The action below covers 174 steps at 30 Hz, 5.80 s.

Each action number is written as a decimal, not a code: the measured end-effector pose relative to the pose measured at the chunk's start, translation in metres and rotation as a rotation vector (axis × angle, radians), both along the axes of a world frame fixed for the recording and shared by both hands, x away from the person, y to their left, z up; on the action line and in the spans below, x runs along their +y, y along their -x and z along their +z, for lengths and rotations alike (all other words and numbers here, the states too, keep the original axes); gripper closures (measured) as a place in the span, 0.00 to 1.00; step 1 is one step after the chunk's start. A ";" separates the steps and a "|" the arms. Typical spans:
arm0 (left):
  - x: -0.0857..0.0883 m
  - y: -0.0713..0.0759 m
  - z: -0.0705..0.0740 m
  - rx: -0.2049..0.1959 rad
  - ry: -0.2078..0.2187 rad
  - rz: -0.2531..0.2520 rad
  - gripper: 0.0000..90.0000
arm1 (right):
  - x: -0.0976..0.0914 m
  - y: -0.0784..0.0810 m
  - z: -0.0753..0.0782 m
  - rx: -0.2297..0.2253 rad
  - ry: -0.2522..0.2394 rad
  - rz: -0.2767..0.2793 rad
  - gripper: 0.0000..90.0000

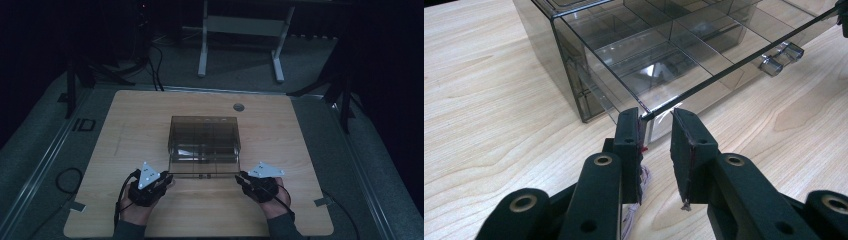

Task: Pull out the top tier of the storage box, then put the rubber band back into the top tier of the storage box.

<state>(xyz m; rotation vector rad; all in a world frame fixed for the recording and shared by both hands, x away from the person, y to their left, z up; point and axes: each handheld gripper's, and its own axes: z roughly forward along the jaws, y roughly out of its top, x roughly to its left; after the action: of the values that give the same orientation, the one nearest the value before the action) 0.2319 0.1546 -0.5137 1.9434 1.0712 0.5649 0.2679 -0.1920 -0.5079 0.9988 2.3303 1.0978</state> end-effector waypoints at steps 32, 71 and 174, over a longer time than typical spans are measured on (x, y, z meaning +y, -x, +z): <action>0.016 -0.002 0.008 -0.009 0.044 -0.086 0.52 | -0.012 -0.007 -0.002 0.016 -0.016 0.008 0.53; 0.038 -0.015 0.011 0.053 0.041 -0.183 0.64 | -0.035 -0.014 -0.032 0.035 0.031 -0.029 0.50; 0.032 -0.094 -0.021 0.532 -0.397 -0.236 0.94 | -0.057 -0.029 -0.060 0.055 0.017 -0.099 0.47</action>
<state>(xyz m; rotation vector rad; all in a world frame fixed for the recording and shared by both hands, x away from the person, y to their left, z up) 0.3256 0.1868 -0.5346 2.6209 1.0743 0.1273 0.2964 -0.2490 -0.5679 1.1384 2.3019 1.0233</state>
